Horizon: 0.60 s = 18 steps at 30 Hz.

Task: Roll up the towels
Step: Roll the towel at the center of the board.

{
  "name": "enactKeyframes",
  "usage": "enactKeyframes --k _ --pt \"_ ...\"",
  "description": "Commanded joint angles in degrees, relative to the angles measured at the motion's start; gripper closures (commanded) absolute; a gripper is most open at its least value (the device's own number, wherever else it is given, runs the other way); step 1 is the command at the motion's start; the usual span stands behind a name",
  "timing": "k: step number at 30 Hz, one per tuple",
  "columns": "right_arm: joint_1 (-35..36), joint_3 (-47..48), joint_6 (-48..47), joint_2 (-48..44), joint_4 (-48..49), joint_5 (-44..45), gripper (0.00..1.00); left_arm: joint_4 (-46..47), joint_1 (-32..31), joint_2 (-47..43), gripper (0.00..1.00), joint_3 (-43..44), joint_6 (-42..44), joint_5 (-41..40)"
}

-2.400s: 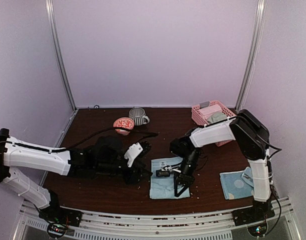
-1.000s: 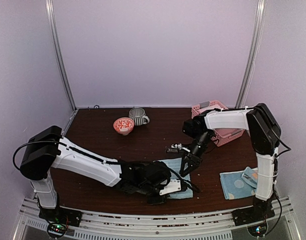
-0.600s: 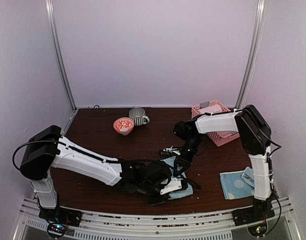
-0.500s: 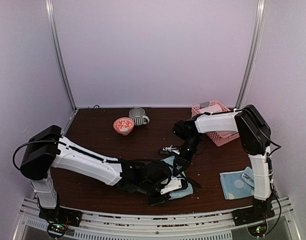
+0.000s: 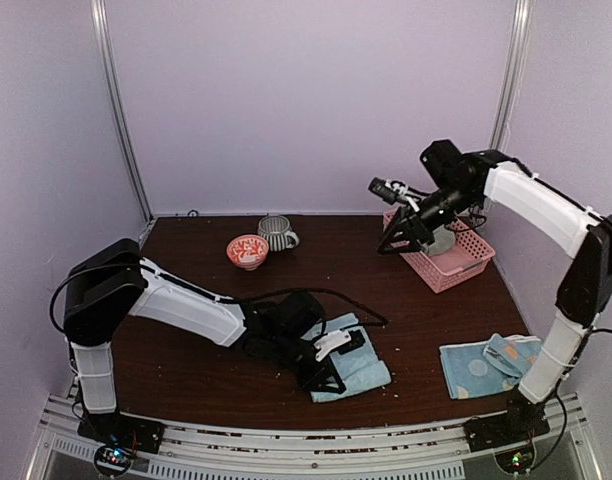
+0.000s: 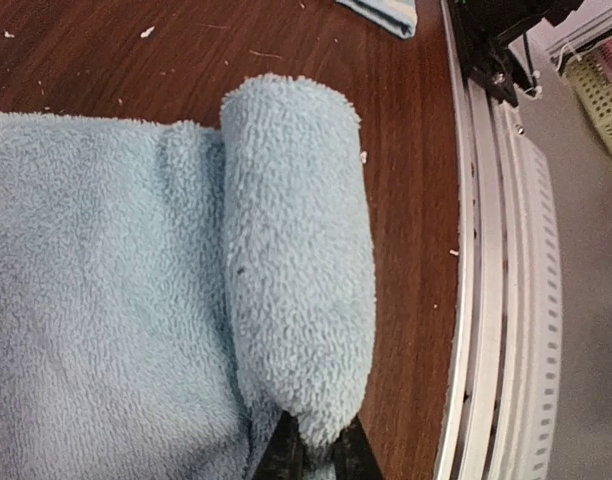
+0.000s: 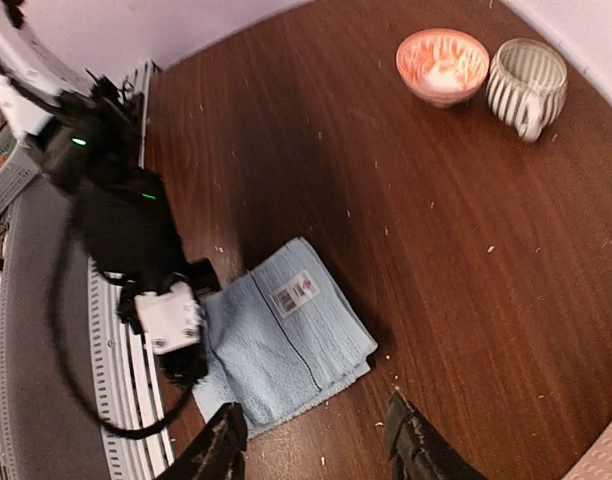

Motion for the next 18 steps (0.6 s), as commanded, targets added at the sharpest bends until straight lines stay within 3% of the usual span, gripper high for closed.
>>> enactKeyframes --k 1,5,9,15,18 --pt "-2.1 -3.6 -7.4 -8.8 -4.3 -11.3 0.46 -2.0 3.0 6.9 1.00 2.0 -5.4 10.9" --pt "-0.6 -10.7 -17.6 -15.1 -8.2 -10.5 0.44 -1.2 5.6 10.2 1.00 3.3 -9.9 16.4" --pt "3.2 -20.8 -19.2 -22.4 -1.3 -5.8 0.44 0.9 8.1 11.6 1.00 2.4 -13.2 18.9" --pt "20.5 -37.4 -12.5 -27.0 16.1 21.2 0.47 0.8 8.7 12.6 1.00 2.3 -12.8 20.9" --pt "24.7 -41.8 -13.6 -24.1 20.0 28.7 0.49 0.4 8.7 13.0 1.00 2.4 -12.7 20.8"
